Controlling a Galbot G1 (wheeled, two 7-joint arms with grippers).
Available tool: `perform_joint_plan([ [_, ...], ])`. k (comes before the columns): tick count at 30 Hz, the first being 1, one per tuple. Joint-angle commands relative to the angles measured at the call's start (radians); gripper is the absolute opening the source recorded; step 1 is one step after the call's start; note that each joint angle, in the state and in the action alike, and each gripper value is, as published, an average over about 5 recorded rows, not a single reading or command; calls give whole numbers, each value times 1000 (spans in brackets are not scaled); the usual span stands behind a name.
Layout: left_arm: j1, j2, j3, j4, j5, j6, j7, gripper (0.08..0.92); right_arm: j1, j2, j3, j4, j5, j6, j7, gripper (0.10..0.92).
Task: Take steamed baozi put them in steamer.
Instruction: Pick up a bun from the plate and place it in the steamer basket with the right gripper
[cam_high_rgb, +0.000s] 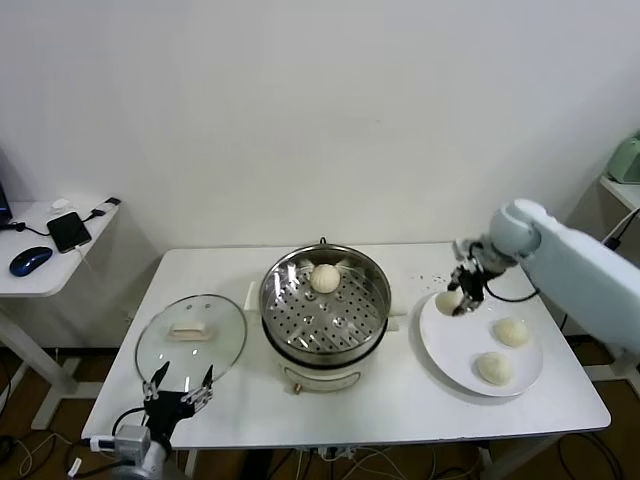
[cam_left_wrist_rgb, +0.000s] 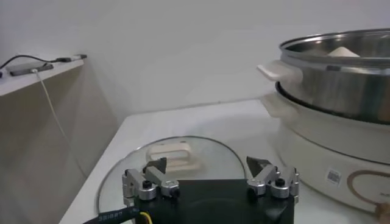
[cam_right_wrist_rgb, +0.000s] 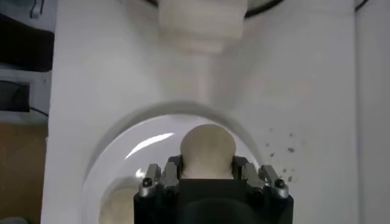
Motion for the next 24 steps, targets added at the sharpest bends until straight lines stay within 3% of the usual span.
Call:
perform_joint_plan([
  [1,-7,3,-1,-5,6,-1,-7,823,464,142,-353,1,313,-102,-30,543],
  [6,-18,7,-14,-6,2,0,-14,823,528,300,-426,-34,424,-173,-23,543],
  [14,-7,14,7,-15,5,3,-13,823,407,547,-435,-88,451,-273,48,543],
  [24,0,4,7,-29,-1,1,-20,823,259,683,-453,-192,425,-332,140,543],
])
